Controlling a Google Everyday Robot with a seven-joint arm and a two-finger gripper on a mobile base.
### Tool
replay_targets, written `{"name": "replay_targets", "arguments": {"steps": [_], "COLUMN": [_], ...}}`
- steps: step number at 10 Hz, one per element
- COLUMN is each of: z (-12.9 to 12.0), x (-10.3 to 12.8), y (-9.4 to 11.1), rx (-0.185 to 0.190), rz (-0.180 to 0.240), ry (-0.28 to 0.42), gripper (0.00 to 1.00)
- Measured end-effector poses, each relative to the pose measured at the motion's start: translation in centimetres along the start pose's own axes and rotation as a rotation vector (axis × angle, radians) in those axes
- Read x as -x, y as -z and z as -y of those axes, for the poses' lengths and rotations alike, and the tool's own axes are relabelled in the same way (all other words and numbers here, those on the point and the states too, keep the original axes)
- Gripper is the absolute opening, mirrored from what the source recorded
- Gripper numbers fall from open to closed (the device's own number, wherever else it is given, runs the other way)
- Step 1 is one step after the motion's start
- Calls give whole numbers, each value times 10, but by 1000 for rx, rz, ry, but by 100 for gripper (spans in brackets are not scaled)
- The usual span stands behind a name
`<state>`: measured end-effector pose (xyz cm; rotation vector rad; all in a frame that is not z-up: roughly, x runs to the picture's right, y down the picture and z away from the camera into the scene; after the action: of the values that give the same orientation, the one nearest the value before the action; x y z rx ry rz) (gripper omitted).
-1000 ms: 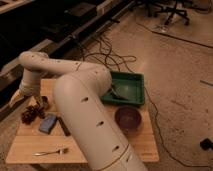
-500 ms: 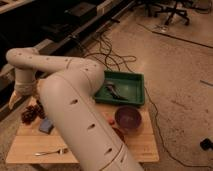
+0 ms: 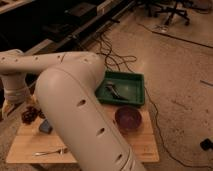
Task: Place fork in purple bowl
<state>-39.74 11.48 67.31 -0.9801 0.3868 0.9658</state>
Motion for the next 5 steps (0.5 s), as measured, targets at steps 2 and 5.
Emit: {"name": "replay_targets", "arguments": {"steps": [2, 5], "z": [-1, -4], "x": [-18, -20], "y": [-7, -7], "rx": [-2, 0], "rz": [-3, -6], "ry": [-37, -40], "gripper": [80, 80]}}
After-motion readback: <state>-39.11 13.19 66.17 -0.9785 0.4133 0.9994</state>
